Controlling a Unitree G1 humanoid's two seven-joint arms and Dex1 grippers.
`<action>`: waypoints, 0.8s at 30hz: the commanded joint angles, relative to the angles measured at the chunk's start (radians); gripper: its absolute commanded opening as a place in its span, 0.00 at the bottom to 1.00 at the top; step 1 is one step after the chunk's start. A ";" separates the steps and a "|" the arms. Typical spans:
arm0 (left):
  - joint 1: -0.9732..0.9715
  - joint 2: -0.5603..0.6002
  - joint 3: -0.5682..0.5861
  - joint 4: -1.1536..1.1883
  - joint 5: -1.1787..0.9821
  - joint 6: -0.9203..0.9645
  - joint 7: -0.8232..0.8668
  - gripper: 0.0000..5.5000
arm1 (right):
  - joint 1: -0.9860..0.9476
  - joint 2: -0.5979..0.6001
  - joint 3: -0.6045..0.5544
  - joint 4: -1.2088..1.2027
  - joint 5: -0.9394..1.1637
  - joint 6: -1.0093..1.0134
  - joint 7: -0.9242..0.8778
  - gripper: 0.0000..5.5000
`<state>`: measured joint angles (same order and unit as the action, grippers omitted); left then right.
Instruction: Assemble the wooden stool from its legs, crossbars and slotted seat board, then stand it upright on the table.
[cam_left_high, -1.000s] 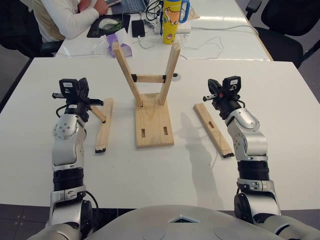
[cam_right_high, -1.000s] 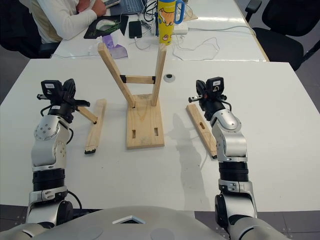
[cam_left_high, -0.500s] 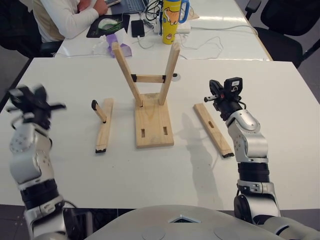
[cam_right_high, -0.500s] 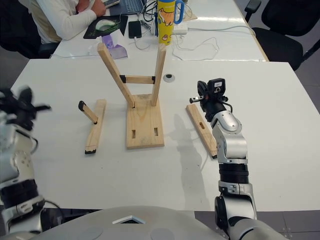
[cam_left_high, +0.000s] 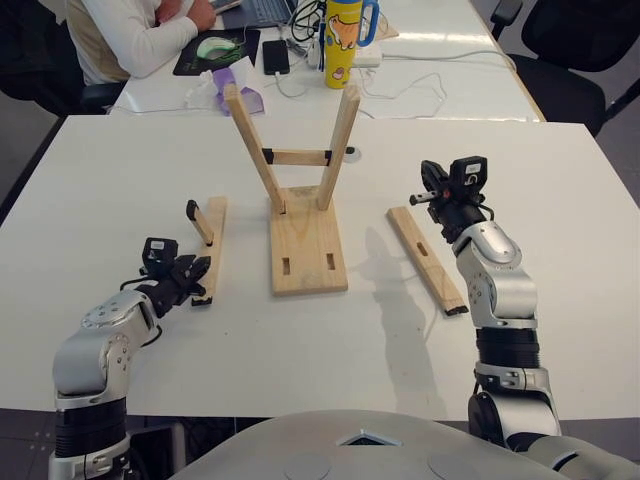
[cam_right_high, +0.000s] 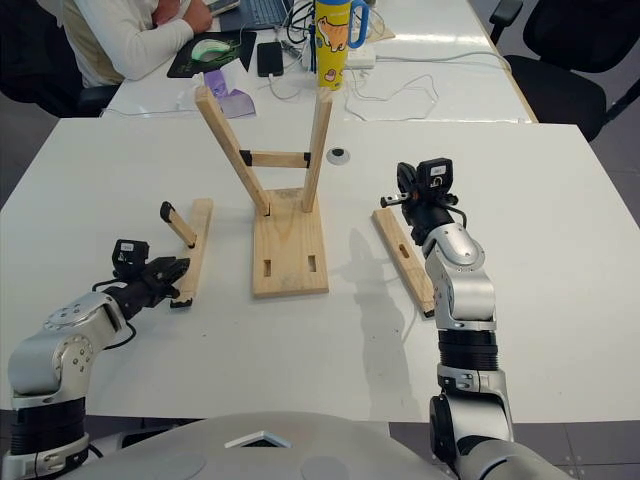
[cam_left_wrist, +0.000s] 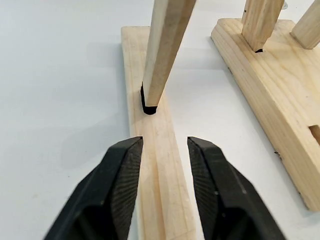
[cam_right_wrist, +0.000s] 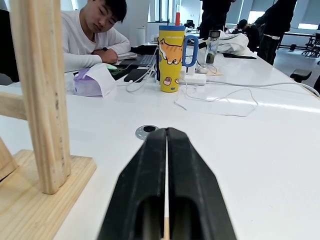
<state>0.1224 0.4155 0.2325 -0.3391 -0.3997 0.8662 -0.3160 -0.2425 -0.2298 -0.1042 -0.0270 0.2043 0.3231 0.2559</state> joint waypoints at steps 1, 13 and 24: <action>-0.003 -0.018 -0.024 0.016 0.019 0.001 0.023 0.43 | -0.007 0.002 0.001 0.003 -0.003 -0.002 -0.002 0.00; -0.001 -0.072 -0.093 0.110 0.106 -0.068 0.087 0.55 | -0.006 0.008 0.005 -0.002 -0.003 -0.002 -0.006 0.00; 0.017 -0.061 -0.132 0.164 0.186 -0.126 0.093 0.55 | -0.008 0.010 0.006 0.000 -0.004 0.001 -0.003 0.00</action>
<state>0.1255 0.3506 0.1085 -0.1975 -0.2246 0.7280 -0.2212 -0.2431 -0.2193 -0.1008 -0.0268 0.2040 0.3225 0.2551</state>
